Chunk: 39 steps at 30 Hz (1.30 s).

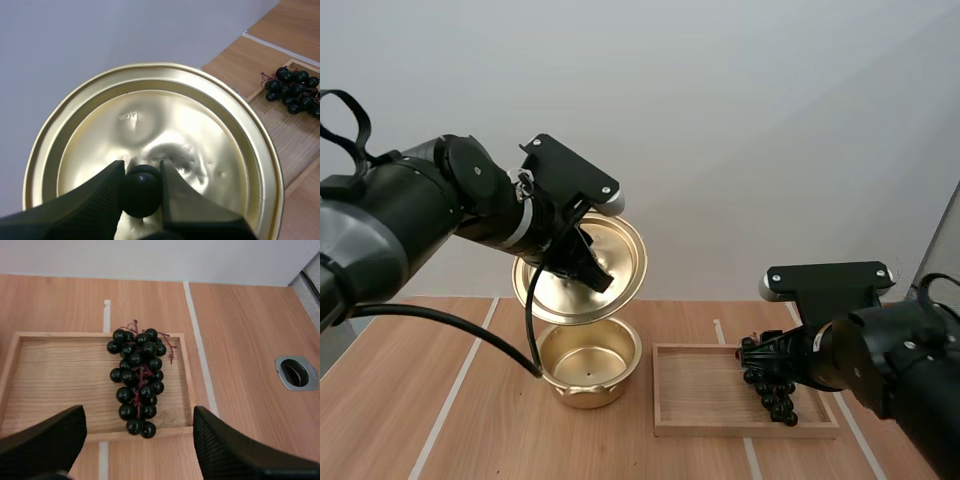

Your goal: Open the lid, put the grape in the pot, and close it

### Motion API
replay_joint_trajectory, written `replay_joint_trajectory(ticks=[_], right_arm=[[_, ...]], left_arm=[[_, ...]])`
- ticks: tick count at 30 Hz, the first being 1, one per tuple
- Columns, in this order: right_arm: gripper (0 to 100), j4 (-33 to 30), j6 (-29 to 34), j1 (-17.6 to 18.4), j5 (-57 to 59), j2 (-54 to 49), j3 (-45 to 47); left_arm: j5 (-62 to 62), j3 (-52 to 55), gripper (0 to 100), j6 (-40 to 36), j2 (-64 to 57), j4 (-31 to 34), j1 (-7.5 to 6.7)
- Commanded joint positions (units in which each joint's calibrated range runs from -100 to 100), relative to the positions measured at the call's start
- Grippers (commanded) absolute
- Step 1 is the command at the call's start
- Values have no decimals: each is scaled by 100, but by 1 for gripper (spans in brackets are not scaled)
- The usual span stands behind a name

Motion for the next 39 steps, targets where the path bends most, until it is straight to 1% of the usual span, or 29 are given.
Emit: replay_joint_trajectory(ticks=[1, 5, 11, 17, 19, 21, 23, 24, 26, 31, 39], right_arm=[[100, -188, 165, -207, -617, 601, -29], [100, -188, 130, -395, -1310, 1388, -29], [100, -188, -178, -397, -2364, 2306, -29], [100, -112, -262, -397, -2423, 3084, -477], [100, 128, -461, -397, -2423, 3277, -621], [100, 667, -836, -397, -2423, 3408, -743], [100, 1318, -1393, -397, -2423, 3484, -803], [100, 1572, -1575, -397, -2423, 3521, -815], [100, 1812, -1842, -397, -2578, 3618, -815], [100, 1670, -1843, -397, -2692, 4042, -815], [100, 1659, -1834, -397, -3394, 4460, -815]], left_arm=[[115, -30, 0, -52, -143, -33, -14], [173, -30, 0, -52, -151, -33, -14], [205, -30, 0, -52, -151, -33, -14], [322, -30, 0, -52, -151, -33, -14], [338, -30, 0, -52, -151, -33, -14], [336, -30, 0, -61, -151, -33, -14], [336, -30, 0, -61, -151, -33, -14], [336, -30, 0, -61, -151, -33, -14], [336, -30, 0, -70, -151, -33, -14], [357, -30, 0, -151, -151, -33, -14], [488, -30, 0, -162, -151, -33, -14]])
